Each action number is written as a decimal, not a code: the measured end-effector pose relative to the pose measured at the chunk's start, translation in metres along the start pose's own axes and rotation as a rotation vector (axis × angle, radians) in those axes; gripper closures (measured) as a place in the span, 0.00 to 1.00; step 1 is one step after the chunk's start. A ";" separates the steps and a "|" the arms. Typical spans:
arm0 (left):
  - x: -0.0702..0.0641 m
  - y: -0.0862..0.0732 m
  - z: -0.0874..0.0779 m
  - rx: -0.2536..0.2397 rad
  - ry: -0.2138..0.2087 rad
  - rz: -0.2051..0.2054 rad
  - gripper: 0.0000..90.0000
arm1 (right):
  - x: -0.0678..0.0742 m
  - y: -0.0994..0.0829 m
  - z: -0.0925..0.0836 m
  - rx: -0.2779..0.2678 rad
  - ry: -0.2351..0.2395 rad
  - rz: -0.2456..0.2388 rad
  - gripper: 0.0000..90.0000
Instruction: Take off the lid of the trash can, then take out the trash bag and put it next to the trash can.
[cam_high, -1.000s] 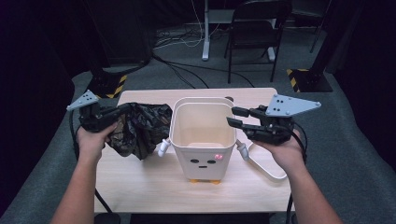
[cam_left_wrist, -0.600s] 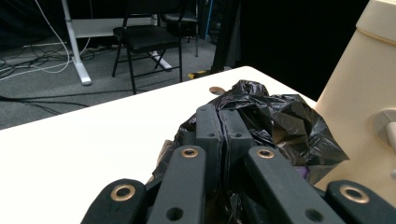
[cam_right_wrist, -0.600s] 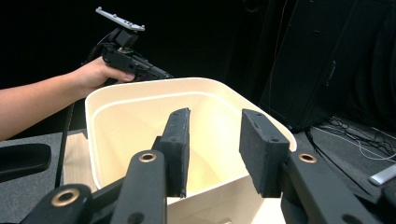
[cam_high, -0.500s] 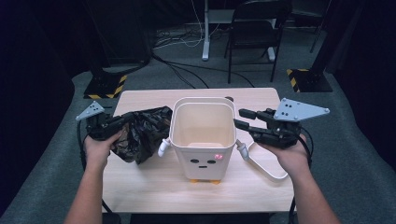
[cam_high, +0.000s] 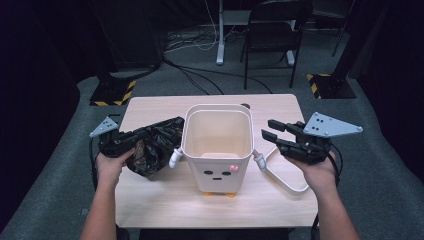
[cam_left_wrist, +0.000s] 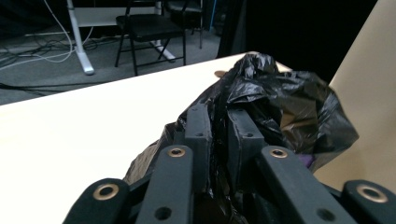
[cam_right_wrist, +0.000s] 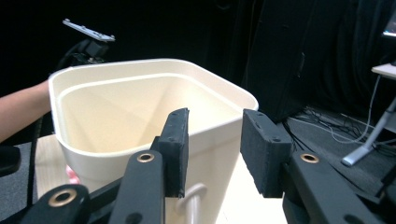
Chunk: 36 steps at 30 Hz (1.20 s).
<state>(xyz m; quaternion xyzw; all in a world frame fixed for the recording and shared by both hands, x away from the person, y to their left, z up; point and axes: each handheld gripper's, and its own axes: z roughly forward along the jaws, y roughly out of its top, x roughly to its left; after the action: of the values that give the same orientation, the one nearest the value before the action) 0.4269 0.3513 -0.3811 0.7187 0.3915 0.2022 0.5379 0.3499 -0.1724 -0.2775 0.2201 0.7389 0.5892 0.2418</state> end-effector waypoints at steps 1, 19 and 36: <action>-0.001 0.001 0.000 0.005 0.004 0.014 0.87 | -0.001 -0.002 0.000 0.002 -0.004 0.003 0.68; -0.010 0.011 -0.004 -0.023 -0.009 0.018 0.36 | -0.004 -0.037 -0.009 0.020 -0.075 0.010 0.65; -0.006 0.017 -0.017 -0.051 0.009 -0.006 0.32 | -0.003 -0.060 -0.016 0.073 -0.117 0.013 0.63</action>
<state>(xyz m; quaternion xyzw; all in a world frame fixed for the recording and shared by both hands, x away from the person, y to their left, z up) 0.4170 0.3554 -0.3589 0.7028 0.3907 0.2137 0.5547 0.3404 -0.1989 -0.3327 0.2678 0.7429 0.5496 0.2726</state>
